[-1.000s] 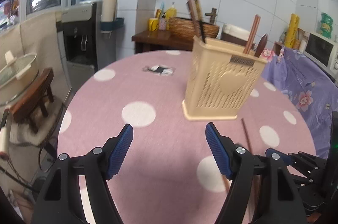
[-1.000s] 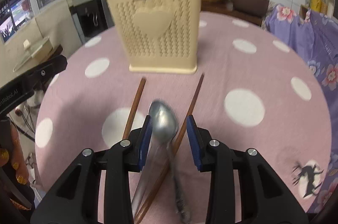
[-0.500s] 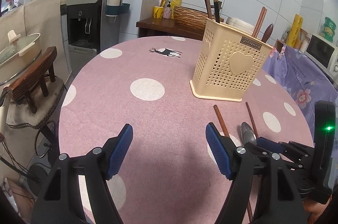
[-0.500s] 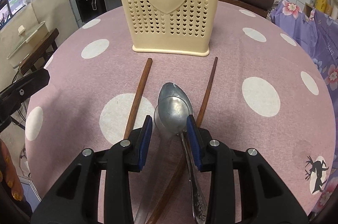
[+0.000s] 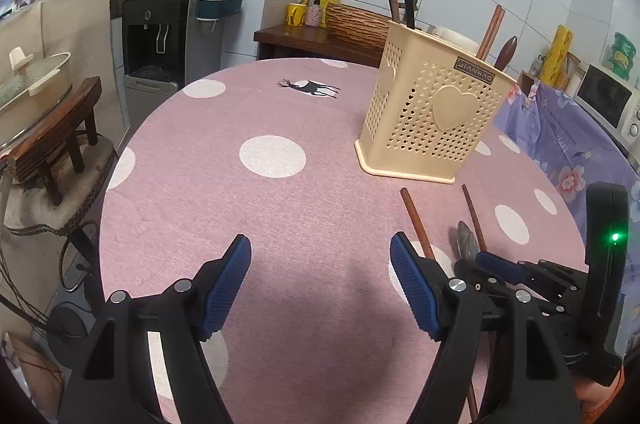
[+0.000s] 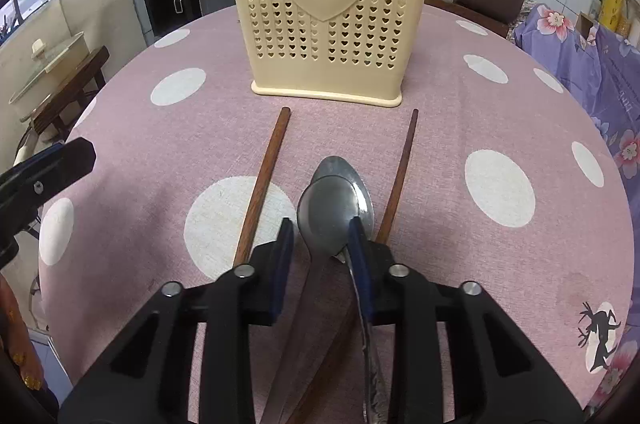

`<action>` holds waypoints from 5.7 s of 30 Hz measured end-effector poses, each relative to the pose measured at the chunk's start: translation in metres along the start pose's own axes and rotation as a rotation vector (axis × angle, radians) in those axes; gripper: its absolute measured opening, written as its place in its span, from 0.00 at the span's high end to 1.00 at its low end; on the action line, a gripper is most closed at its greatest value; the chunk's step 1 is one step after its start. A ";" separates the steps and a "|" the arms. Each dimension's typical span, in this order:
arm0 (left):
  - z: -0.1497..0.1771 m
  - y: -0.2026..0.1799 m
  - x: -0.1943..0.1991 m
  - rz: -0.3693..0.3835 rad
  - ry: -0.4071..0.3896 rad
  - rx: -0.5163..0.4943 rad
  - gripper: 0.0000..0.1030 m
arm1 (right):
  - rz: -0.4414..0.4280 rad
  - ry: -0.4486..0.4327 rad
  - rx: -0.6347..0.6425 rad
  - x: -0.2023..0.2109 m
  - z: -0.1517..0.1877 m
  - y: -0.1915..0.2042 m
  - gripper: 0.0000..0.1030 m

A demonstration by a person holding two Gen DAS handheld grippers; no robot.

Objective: Organize utensils

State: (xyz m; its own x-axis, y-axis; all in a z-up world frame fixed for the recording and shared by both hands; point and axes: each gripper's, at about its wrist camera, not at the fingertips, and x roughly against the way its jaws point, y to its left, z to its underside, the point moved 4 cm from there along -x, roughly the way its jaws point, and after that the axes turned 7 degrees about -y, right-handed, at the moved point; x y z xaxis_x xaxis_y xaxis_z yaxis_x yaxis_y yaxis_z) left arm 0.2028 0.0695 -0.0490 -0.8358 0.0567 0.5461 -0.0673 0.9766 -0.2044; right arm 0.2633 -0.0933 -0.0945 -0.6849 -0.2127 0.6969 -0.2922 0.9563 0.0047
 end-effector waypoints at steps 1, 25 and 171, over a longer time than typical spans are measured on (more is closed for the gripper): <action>0.001 -0.001 0.000 0.001 0.001 -0.001 0.31 | -0.006 -0.001 -0.010 0.000 0.000 -0.002 0.77; 0.012 -0.023 -0.008 0.039 0.050 -0.034 0.31 | 0.019 -0.073 -0.031 0.062 -0.003 -0.052 0.95; -0.111 -0.072 0.048 0.180 -0.185 -0.066 0.92 | 0.103 -0.207 -0.275 0.057 -0.031 -0.132 0.66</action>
State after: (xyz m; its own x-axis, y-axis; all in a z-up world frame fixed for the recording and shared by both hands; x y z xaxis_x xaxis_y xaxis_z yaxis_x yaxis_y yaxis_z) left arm 0.2281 0.0251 0.0823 -0.9168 0.1976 0.3470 0.1219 0.9660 -0.2281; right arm 0.2835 -0.2256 -0.0329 -0.8302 -0.1221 0.5439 -0.0439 0.9870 0.1544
